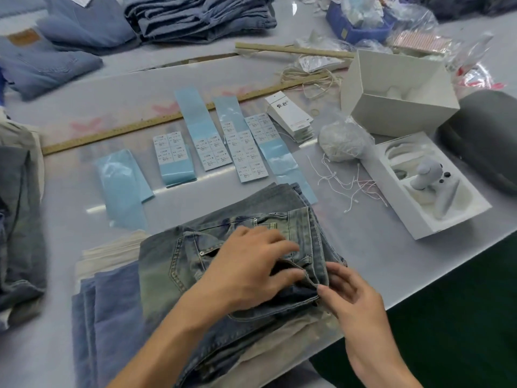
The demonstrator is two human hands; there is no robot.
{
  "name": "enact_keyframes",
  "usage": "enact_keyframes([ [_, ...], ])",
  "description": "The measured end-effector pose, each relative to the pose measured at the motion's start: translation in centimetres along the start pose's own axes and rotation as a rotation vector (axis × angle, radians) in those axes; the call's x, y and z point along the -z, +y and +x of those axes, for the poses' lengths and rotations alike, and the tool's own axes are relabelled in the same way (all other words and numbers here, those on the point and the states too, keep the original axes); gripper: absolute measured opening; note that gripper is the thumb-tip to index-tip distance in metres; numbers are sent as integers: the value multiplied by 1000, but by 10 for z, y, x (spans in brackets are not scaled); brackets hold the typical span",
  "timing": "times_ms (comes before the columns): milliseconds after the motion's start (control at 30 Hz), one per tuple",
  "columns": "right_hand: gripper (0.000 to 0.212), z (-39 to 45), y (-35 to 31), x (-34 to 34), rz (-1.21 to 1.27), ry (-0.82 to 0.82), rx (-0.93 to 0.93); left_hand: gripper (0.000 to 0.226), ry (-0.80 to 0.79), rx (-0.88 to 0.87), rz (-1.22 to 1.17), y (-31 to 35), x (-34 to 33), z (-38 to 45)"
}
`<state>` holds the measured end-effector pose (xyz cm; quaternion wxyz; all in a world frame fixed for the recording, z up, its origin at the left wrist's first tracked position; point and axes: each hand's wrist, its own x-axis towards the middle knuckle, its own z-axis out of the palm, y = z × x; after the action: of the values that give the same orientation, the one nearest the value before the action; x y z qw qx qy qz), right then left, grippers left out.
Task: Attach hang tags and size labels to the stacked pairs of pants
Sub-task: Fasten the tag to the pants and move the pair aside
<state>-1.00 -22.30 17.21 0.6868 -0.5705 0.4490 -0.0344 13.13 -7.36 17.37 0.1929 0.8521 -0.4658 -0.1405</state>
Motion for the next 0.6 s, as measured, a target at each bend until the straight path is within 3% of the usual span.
enact_keyframes([
  [100,33,-2,3,0,310,-44,-111,55,-60,-124,0,16,-17,16],
  [200,40,-2,7,2,519,-63,-152,51,-54,36,-160,11,-25,19],
  [333,50,-3,12,-2,631,-133,-147,54,37,163,-376,-17,-24,5],
  [500,53,1,13,-9,696,-277,-182,35,135,306,-554,-47,-17,-20],
  [600,43,4,10,-11,662,-314,-185,20,187,346,-624,-55,-15,-30],
])
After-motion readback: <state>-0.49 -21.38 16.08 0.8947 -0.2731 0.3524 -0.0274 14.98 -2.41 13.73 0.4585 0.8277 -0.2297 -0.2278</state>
